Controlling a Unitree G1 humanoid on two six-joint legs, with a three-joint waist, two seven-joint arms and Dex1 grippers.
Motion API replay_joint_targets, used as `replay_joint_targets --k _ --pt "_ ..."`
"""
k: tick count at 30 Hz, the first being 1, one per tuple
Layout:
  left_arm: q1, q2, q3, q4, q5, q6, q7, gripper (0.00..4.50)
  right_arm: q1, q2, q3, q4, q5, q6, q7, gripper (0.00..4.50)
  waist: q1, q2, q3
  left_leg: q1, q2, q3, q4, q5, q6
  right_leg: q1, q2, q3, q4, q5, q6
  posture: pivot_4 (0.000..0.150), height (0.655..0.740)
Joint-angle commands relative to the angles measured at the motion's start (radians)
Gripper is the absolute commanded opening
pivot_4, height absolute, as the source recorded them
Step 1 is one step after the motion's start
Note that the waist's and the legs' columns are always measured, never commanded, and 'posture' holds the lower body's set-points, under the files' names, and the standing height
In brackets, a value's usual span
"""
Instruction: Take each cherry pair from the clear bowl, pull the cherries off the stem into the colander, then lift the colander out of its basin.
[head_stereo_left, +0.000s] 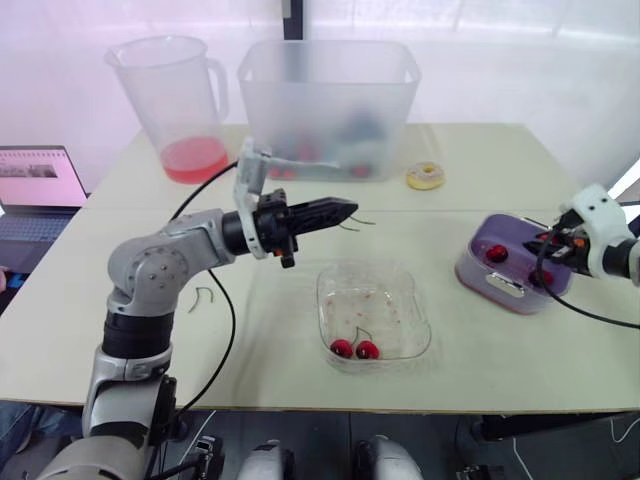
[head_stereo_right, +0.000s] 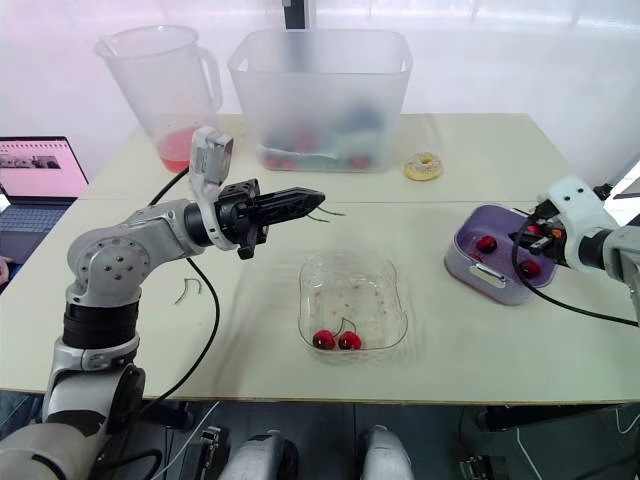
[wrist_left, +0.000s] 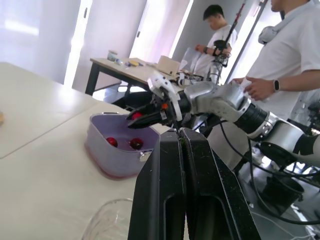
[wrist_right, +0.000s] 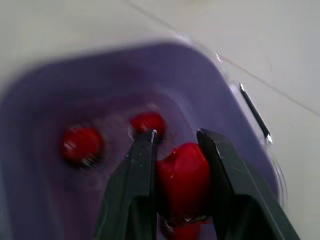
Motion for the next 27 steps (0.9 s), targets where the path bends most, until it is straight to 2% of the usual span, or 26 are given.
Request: replay_joint_targets --k 1,4,5,8,11,15,20,22,27 --pt "-0.006 0.004 0.011 -0.033 0.006 -0.023 -0.001 0.00 -0.027 0.000 -0.007 0.013 -0.029 -0.039 0.032 2.59 0.001 0.000 0.000 0.000 0.000 0.000 0.000 0.000 0.000 0.000 0.000 0.000 0.000 0.000 0.000 0.150 0.6886" --pt "-0.007 0.012 0.015 -0.028 0.011 -0.025 -0.003 0.00 -0.047 -0.014 -0.011 0.031 -0.042 -0.047 0.055 4.06 0.002 0.000 0.000 0.000 0.000 0.000 0.000 0.000 0.000 0.000 0.000 0.000 0.000 0.000 0.000 0.150 0.6886" --pt "-0.006 0.015 0.016 -0.027 0.013 -0.026 -0.003 0.00 -0.055 -0.020 -0.014 0.031 -0.043 -0.046 0.065 4.42 0.002 0.000 0.000 0.000 0.000 0.000 0.000 0.000 0.000 0.000 0.000 0.000 0.000 0.000 0.000 0.150 0.6886" --pt "-0.005 0.019 0.020 -0.025 0.017 -0.028 -0.002 0.00 -0.087 -0.030 -0.036 0.017 -0.021 -0.018 0.099 4.47 0.002 0.000 0.000 0.000 0.000 0.000 0.001 0.000 0.000 0.000 0.000 0.000 0.000 0.000 0.000 0.150 0.6886" --pt "-0.003 0.028 0.031 -0.021 0.017 -0.023 0.005 0.00 -0.102 -0.045 -0.090 -0.098 0.110 0.065 0.242 4.47 0.002 0.000 0.000 0.000 0.000 0.000 0.000 0.000 0.000 0.000 0.000 0.000 0.000 0.000 0.000 0.150 0.6886" --pt "0.013 0.074 0.069 0.003 0.011 0.008 0.032 0.00 -0.222 -0.011 -0.147 -0.303 0.369 0.292 0.331 4.47 -0.004 0.002 0.001 0.000 0.001 -0.001 0.000 0.000 -0.001 0.000 0.000 0.000 0.000 0.000 0.000 0.150 0.6886" --pt "0.073 0.194 0.106 0.051 0.040 0.090 0.087 0.00 -0.311 0.047 -0.144 -0.500 0.632 0.480 0.366 4.47 0.001 0.001 0.001 0.000 0.003 -0.003 -0.001 0.000 -0.001 0.000 0.002 -0.001 -0.001 0.000 0.000 0.150 0.6886" --pt "0.108 0.231 0.148 0.057 0.022 0.126 0.109 0.00 -0.339 0.073 -0.131 -0.537 0.683 0.506 0.363 4.47 0.002 0.001 0.001 -0.001 0.002 -0.003 0.000 0.000 -0.001 0.000 0.001 -0.001 -0.001 0.000 0.000 0.150 0.6886" --pt "0.236 0.285 0.236 0.042 0.006 0.164 0.135 0.00 -0.368 0.110 -0.073 -0.582 0.692 0.485 0.374 4.47 0.003 0.000 0.001 -0.002 -0.002 -0.004 0.001 0.000 0.000 0.000 -0.001 -0.001 -0.002 0.000 0.000 0.150 0.6886"
